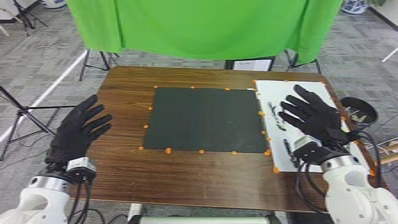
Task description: Arrange flowers
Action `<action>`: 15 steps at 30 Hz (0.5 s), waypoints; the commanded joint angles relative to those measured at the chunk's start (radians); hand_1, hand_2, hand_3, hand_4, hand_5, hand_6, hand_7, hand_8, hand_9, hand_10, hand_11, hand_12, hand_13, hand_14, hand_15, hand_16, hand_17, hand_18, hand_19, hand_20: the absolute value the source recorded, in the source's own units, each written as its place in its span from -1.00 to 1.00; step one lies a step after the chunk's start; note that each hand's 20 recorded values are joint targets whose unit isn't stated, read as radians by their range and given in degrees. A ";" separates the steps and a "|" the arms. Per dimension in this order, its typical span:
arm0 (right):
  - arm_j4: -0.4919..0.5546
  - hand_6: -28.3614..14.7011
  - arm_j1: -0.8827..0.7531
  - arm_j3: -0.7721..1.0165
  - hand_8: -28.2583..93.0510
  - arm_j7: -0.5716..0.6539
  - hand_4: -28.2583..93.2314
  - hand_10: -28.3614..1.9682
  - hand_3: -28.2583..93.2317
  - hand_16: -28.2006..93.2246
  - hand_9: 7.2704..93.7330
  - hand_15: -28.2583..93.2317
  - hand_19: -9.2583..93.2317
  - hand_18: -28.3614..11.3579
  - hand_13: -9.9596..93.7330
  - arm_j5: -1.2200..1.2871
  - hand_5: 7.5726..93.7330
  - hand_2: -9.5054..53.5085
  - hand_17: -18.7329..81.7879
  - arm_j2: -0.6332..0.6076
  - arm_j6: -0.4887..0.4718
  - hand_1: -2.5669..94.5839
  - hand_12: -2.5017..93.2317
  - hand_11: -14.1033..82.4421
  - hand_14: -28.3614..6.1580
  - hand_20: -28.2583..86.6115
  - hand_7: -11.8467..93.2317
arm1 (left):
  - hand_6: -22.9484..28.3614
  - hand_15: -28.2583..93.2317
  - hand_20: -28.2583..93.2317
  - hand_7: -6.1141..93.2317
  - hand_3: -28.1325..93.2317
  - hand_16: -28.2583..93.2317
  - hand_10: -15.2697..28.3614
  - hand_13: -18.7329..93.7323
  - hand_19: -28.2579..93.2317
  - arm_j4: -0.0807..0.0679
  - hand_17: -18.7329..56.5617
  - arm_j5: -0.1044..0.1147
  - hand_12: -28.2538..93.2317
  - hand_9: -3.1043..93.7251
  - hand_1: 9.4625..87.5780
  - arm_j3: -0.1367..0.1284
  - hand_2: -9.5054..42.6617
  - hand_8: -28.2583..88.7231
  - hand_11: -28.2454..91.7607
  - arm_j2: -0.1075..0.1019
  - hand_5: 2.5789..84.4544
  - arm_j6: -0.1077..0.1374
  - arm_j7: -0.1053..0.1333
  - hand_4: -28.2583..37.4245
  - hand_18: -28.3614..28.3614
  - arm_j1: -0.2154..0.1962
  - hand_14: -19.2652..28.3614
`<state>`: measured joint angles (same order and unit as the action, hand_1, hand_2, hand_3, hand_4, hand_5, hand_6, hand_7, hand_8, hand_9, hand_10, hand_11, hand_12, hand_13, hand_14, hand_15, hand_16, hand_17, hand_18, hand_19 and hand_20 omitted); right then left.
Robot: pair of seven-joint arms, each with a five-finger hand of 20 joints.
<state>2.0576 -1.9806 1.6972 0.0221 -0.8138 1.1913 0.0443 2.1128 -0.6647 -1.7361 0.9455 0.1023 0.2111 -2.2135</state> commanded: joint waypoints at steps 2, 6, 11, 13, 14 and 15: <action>0.005 0.21 0.002 0.002 -0.76 0.007 -0.97 0.11 0.92 -0.09 -0.33 -0.24 -0.03 -0.60 -0.26 -0.004 -0.38 -0.94 -0.55 -0.002 0.003 -0.62 -0.50 -0.47 0.02 -0.11 -0.36 | 0.00 0.12 -0.34 -0.39 0.58 -0.57 0.24 -0.35 0.19 0.001 -0.73 0.002 -0.26 -0.54 -0.52 -0.004 -0.83 -0.74 -0.11 0.005 -0.48 -0.001 -0.002 -0.95 0.79 -0.008 0.49; 0.049 0.19 0.013 -0.007 -0.78 0.115 -0.97 0.09 0.90 -0.14 -0.29 -0.06 0.16 -0.61 -0.20 -0.241 -0.39 -0.98 -0.49 -0.066 0.123 -0.57 -0.49 -0.37 0.03 -0.02 -0.32 | 0.00 0.12 -0.34 -0.38 0.58 -0.57 0.24 -0.35 0.19 0.005 -0.73 0.001 -0.26 -0.54 -0.52 -0.009 -0.83 -0.74 -0.11 0.005 -0.48 -0.002 -0.003 -0.95 0.79 -0.017 0.49; 0.126 0.21 -0.026 0.014 -0.84 0.285 -1.00 0.05 0.82 -0.23 0.12 0.55 0.69 -0.55 0.22 -0.851 -0.07 -1.00 -0.17 -0.199 0.112 -0.42 -0.41 0.14 0.03 0.21 -0.09 | 0.00 0.12 -0.34 -0.38 0.58 -0.57 0.24 -0.35 0.19 0.012 -0.73 0.000 -0.26 -0.54 -0.52 -0.020 -0.83 -0.74 -0.11 0.003 -0.48 0.005 0.000 -0.95 0.79 -0.032 0.49; 0.157 0.29 -0.058 0.028 -0.84 0.328 -1.00 0.11 0.79 -0.20 0.28 0.62 0.80 -0.57 0.33 -0.992 0.09 -1.00 -0.08 -0.243 0.081 -0.43 -0.39 0.22 0.04 0.25 -0.04 | 0.00 0.12 -0.34 -0.38 0.58 -0.57 0.24 -0.35 0.19 0.014 -0.73 0.001 -0.26 -0.54 -0.52 -0.023 -0.83 -0.74 -0.11 0.002 -0.48 0.007 0.003 -0.95 0.79 -0.039 0.50; 0.173 0.31 -0.072 0.034 -0.84 0.354 -1.00 0.12 0.79 -0.17 0.32 0.65 0.85 -0.59 0.37 -1.058 0.15 -1.00 -0.05 -0.262 0.064 -0.44 -0.37 0.26 0.04 0.27 -0.01 | 0.00 0.12 -0.34 -0.38 0.58 -0.57 0.24 -0.35 0.19 0.013 -0.73 0.000 -0.26 -0.54 -0.52 -0.023 -0.83 -0.74 -0.11 0.002 -0.48 0.007 0.003 -0.95 0.79 -0.038 0.50; 0.186 0.33 -0.088 0.040 -0.83 0.376 -1.00 0.12 0.79 -0.14 0.35 0.69 0.89 -0.61 0.39 -1.131 0.20 -1.00 -0.03 -0.279 0.037 -0.44 -0.34 0.31 0.02 0.29 0.02 | 0.00 0.12 -0.34 -0.38 0.58 -0.57 0.24 -0.35 0.19 0.016 -0.73 0.000 -0.26 -0.54 -0.52 -0.025 -0.83 -0.74 -0.11 0.002 -0.48 0.009 0.005 -0.95 0.79 -0.043 0.50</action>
<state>2.1624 -1.9814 1.6794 0.3225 -1.2349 1.0698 0.2185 2.1160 -0.6647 -1.7470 0.9454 0.1028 0.2130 -2.2255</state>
